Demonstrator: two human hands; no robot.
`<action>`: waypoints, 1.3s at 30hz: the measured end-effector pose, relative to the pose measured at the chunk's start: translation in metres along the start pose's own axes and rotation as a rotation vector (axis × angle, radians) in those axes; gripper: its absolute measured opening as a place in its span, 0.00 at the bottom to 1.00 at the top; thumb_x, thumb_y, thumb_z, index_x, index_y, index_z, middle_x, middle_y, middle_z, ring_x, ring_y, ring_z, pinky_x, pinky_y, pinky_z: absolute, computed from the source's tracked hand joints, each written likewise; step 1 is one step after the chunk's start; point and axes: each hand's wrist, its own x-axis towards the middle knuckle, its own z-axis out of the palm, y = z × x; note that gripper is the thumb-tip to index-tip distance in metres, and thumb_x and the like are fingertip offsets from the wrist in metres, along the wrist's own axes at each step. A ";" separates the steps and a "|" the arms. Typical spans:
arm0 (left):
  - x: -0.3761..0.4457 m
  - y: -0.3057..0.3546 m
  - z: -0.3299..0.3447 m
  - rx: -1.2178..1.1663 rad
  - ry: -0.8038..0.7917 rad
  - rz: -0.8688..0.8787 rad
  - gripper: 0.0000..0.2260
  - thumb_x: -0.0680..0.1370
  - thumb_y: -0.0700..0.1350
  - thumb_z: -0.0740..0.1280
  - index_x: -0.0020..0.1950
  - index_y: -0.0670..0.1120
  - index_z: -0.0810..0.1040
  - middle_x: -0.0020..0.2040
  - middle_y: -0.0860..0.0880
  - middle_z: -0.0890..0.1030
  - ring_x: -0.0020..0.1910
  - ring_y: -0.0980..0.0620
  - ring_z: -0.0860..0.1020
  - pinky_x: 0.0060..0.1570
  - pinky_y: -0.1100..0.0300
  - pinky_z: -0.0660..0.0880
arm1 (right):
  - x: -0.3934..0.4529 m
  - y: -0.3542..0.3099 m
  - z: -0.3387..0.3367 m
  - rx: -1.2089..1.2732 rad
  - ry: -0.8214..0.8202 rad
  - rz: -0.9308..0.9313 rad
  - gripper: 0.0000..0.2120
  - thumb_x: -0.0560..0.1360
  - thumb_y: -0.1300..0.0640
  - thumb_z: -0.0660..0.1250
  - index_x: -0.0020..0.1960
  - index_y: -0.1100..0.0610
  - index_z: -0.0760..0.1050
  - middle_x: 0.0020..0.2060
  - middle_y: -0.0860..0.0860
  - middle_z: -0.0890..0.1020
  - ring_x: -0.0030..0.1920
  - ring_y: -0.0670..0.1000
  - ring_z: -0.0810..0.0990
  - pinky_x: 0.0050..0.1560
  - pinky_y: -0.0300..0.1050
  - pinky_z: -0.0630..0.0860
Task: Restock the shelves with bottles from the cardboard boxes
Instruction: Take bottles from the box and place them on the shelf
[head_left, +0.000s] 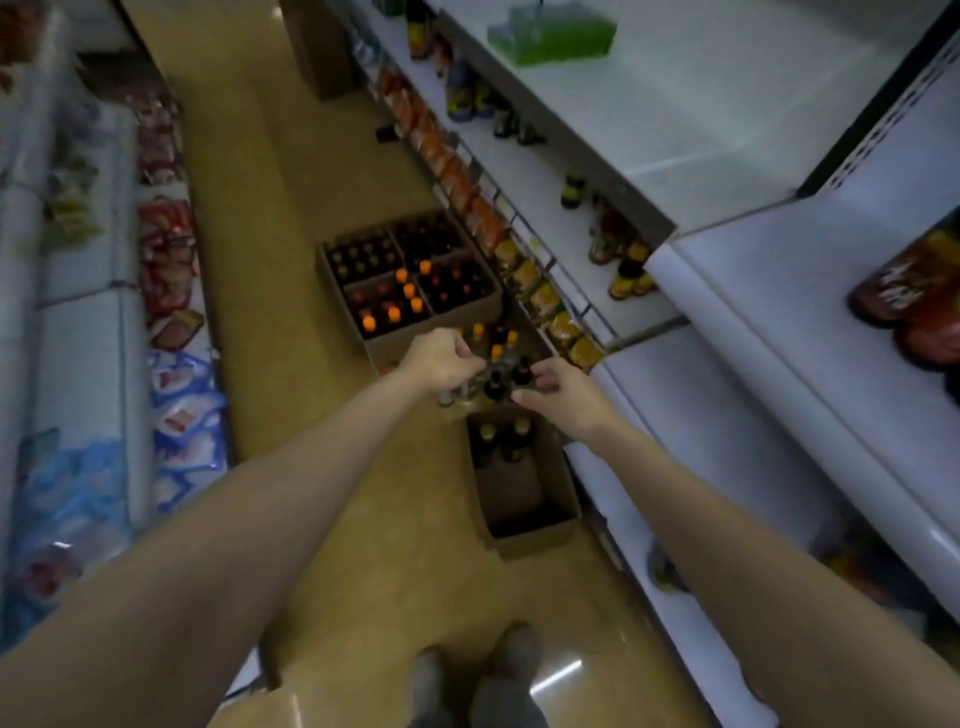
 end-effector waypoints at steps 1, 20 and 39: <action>0.012 -0.009 0.015 0.014 -0.015 -0.019 0.08 0.78 0.51 0.65 0.47 0.47 0.74 0.43 0.49 0.75 0.45 0.50 0.74 0.45 0.57 0.73 | 0.013 0.013 0.006 0.002 -0.014 0.014 0.27 0.76 0.49 0.68 0.71 0.57 0.66 0.65 0.54 0.74 0.63 0.54 0.73 0.56 0.43 0.71; 0.247 -0.144 0.261 0.174 -0.231 -0.116 0.04 0.80 0.46 0.61 0.49 0.45 0.72 0.47 0.44 0.75 0.45 0.47 0.73 0.42 0.57 0.68 | 0.252 0.242 0.128 0.008 -0.155 0.177 0.23 0.76 0.55 0.68 0.68 0.60 0.69 0.63 0.56 0.76 0.64 0.54 0.74 0.61 0.44 0.68; 0.380 -0.236 0.404 0.155 -0.205 -0.131 0.25 0.77 0.40 0.66 0.71 0.46 0.59 0.69 0.37 0.60 0.58 0.37 0.74 0.57 0.49 0.73 | 0.417 0.357 0.244 -0.347 -0.108 0.130 0.19 0.76 0.54 0.68 0.64 0.55 0.67 0.62 0.57 0.65 0.55 0.60 0.75 0.55 0.50 0.72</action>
